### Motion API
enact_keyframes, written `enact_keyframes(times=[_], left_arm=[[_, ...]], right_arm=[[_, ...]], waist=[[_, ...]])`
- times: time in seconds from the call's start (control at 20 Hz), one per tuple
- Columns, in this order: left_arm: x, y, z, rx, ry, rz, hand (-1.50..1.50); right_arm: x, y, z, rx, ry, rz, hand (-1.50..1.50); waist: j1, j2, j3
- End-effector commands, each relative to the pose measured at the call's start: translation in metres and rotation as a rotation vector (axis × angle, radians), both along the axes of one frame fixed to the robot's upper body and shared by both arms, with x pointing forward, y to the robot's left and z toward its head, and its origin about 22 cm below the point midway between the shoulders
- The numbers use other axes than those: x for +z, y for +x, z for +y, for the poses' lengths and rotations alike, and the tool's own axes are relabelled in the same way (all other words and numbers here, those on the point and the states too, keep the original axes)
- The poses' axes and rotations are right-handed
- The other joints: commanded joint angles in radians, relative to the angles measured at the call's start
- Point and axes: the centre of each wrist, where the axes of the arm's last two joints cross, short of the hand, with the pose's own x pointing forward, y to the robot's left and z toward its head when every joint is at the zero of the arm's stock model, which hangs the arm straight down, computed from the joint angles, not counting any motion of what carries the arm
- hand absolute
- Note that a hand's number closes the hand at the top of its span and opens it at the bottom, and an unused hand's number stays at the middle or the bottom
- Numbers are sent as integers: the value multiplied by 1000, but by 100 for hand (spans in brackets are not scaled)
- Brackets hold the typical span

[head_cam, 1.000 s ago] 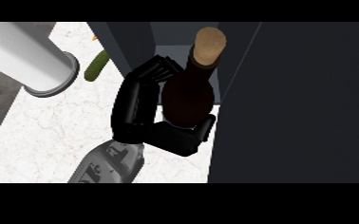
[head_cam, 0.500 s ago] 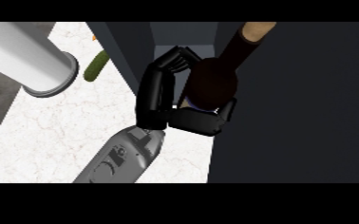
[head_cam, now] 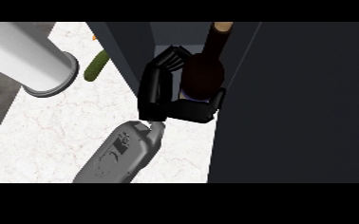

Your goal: Pick up the wine, place it into the cabinet and close the cabinet

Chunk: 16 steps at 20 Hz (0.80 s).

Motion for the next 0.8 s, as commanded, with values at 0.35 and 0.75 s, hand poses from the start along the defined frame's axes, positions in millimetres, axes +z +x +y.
enact_keyframes(times=[0.35,0.75], left_arm=[[-50,2,0,55,96,-8,150],[-71,21,14,120,132,-35,150]], right_arm=[[20,-32,1,32,26,-39,-150],[2,-21,0,27,25,-40,-150]], waist=[[3,-2,-1],[2,0,0]])
